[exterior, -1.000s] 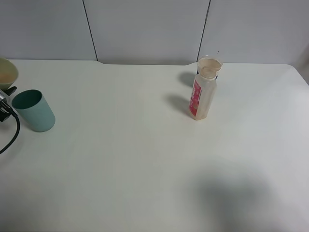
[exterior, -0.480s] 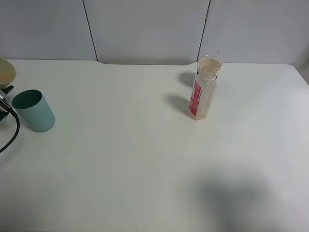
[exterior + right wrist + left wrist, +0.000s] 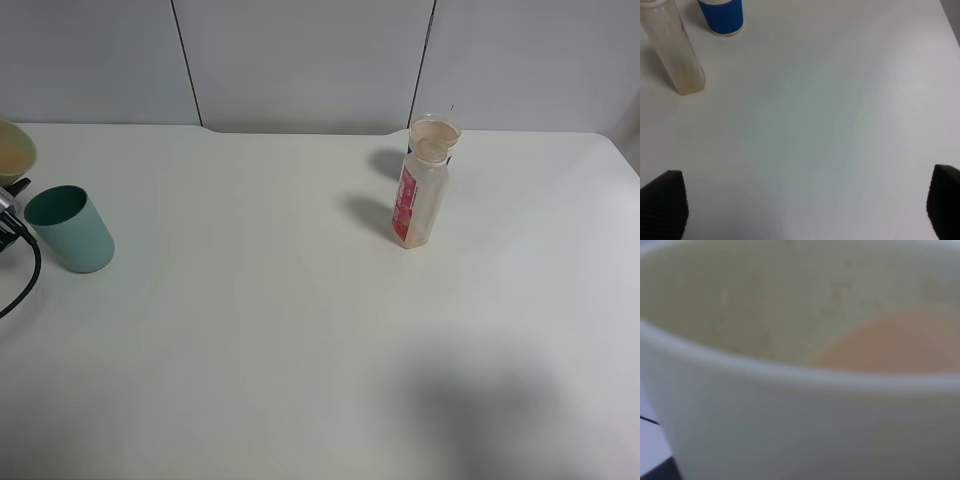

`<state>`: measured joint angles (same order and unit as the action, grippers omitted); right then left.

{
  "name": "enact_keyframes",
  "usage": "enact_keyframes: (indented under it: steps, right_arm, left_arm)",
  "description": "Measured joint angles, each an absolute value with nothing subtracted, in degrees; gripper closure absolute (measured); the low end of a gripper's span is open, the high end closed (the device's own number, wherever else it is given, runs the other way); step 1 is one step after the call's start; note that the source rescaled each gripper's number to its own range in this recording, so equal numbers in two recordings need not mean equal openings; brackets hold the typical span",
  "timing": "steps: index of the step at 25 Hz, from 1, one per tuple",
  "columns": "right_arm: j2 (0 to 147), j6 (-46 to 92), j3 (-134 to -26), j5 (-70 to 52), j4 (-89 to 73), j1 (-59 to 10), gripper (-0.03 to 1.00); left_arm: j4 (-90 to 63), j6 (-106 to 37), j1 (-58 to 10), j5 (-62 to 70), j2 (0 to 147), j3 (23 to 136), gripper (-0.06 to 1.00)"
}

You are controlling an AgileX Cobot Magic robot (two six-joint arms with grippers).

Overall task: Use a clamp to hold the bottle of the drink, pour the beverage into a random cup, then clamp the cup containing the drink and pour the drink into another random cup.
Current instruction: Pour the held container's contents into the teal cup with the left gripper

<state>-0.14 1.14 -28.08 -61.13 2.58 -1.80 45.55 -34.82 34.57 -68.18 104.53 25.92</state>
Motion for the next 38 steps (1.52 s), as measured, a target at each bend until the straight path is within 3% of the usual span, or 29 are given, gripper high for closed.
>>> enact_keyframes:
  steps: [38]
  right_arm:
    - [-0.14, 1.14, -28.08, -61.13, 2.58, -1.8, 0.06]
  left_arm:
    - [46.44, -43.65, 34.57, -68.18, 104.53, 25.92, 0.92]
